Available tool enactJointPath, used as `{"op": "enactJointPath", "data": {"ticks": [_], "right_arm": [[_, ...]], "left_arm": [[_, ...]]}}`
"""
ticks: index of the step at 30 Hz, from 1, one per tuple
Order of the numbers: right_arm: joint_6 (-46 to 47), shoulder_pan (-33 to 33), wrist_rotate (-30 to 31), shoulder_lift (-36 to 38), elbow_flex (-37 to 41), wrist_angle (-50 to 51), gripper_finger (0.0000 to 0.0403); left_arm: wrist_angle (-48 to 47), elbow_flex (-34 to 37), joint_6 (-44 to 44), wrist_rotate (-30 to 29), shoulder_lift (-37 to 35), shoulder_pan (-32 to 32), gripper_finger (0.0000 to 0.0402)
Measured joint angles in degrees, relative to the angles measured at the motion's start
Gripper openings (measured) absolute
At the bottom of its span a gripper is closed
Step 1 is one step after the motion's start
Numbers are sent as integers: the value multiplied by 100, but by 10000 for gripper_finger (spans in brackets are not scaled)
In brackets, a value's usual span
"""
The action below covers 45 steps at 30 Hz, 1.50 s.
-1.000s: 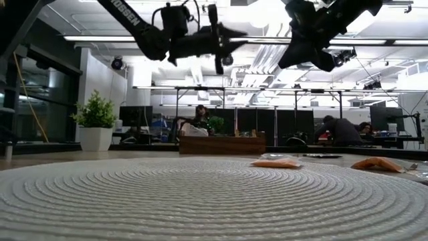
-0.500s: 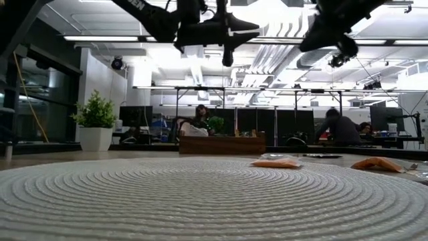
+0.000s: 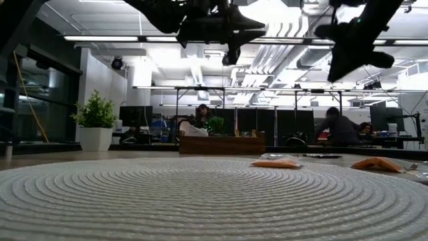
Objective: Pick & Place Tea
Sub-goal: Put the blue tea bag into the middle section of the wooden organizer
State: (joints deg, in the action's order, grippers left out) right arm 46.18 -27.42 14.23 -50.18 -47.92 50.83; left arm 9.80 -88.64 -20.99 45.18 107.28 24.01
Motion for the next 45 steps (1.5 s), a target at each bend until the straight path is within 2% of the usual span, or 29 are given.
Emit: {"op": "enactJointPath", "data": {"ticks": [7,13,17,22,27,32,36,40,45], "right_arm": [[-12,-271,-574,-1017,0,54,72],[-119,-453,-733,-1846,0,35,128],[-160,-623,-721,-2258,0,-12,167],[-440,-881,-776,-2527,0,-284,211],[-810,-1231,-877,-2687,0,-512,243],[-1246,-1633,-1159,-2837,0,-687,256],[-1631,-1859,-1439,-3023,0,-875,257],[-1895,-1961,-1509,-3180,0,-952,257],[-2105,-1961,-1573,-3263,0,-973,257]], "left_arm": [[32,-11,72,392,-326,90,83],[13,-100,138,561,-888,475,83],[-138,-114,149,973,-1291,778,83],[-939,-93,386,1201,-1768,1130,83],[-2529,-92,1273,456,-2532,1230,83],[-3397,148,1756,-413,-3384,973,83],[-3093,981,1481,-1134,-4227,540,83],[-2516,2318,1007,-2124,-5168,90,83],[-1632,3997,496,-3016,-6197,-476,83]]}}
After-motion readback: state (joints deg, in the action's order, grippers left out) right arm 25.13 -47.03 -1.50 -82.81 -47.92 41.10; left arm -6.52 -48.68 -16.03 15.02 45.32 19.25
